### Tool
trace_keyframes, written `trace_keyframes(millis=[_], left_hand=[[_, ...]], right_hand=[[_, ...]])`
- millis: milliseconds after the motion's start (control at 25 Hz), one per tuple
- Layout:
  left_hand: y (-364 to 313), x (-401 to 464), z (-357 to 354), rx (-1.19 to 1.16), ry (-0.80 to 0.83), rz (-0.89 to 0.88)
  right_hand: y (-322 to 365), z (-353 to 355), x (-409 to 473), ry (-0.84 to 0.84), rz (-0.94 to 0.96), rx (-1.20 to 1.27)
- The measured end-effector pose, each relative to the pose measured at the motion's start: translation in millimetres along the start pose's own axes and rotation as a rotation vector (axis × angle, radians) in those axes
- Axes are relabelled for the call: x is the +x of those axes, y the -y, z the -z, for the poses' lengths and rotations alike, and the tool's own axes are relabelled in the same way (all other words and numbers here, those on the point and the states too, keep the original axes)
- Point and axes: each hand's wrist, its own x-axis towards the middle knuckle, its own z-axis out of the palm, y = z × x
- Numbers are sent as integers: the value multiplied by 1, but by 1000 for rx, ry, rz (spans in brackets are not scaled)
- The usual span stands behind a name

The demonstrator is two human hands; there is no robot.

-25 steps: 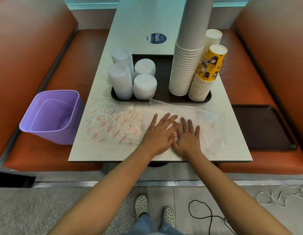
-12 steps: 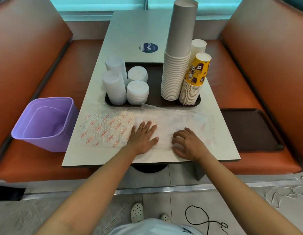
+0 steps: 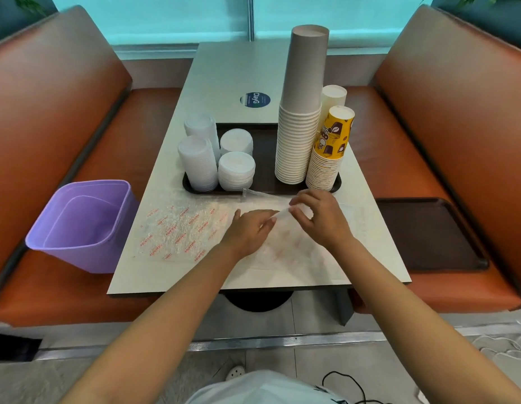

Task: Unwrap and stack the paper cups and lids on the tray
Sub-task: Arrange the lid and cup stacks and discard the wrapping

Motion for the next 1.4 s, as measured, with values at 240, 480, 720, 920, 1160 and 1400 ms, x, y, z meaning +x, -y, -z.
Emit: trace_keyframes(millis=[240,480,720,920,1160,1400], left_hand=[[-3,4,4,-341,-19,116],[-17,14,26,-652,-111,153],[-41,29,67,-898,-125,319],[-48,38,68,-1041,-181,382],[-43,33,60,-1256,-242,415],[-27,30,72,-1344,-495,426]], right_hand=[[-9,-8,-8,156,-424,276],[-11,-11,-7,-76,-546,451],[-4,10,20,61,-517,1026],[2,15,35,10,-542,1172],[-3,3,33,-171,-592,968],[-10,34,40,-336,-471,548]])
